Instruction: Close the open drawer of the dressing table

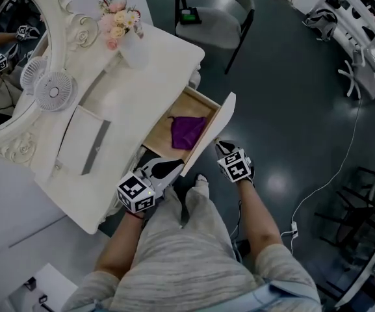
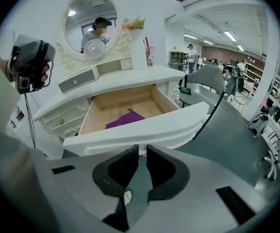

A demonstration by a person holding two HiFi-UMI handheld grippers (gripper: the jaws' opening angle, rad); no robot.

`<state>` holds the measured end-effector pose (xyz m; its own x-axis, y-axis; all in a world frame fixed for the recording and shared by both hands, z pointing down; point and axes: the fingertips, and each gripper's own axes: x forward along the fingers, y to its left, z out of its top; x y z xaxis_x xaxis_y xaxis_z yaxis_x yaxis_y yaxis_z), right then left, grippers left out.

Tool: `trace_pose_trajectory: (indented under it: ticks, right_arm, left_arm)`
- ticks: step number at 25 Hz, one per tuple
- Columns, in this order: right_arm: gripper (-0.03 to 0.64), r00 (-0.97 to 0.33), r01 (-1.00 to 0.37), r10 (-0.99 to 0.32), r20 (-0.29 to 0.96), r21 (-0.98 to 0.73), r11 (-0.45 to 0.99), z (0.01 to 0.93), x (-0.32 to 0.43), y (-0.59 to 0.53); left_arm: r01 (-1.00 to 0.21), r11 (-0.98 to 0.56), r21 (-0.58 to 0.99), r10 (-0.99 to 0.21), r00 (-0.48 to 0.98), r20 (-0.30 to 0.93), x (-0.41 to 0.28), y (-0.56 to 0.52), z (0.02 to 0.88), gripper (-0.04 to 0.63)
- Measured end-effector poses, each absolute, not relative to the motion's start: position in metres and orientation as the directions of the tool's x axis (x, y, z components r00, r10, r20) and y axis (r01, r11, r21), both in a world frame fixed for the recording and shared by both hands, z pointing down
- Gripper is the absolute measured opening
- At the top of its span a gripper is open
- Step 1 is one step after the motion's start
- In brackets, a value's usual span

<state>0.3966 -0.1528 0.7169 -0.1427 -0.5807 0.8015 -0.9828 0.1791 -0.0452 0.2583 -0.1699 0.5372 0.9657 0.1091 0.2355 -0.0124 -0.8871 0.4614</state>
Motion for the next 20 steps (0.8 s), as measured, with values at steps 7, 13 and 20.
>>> trace_pose_trajectory:
  ticks: [7,13,20]
  right_arm:
    - [0.066,-0.185,-0.969,-0.509,0.841,-0.070,0.236,0.741,0.398,-0.158]
    - [0.087,-0.204,-0.950,-0.466,0.861,-0.060,0.305,0.754,0.404,-0.158]
    - [0.087,-0.195,-0.937,-0.430,0.881,-0.038,0.348,0.766,0.405,-0.164]
  left_arm:
    - [-0.058,-0.884,0.464,0.067,0.966,0.248,0.265,-0.173,0.542,0.028]
    - [-0.101,-0.878,0.468,0.026,0.966,0.256,0.266,-0.174,0.542,0.028]
    - [-0.132,-0.871,0.473,-0.004,0.965,0.261,0.266,-0.175,0.546,0.028]
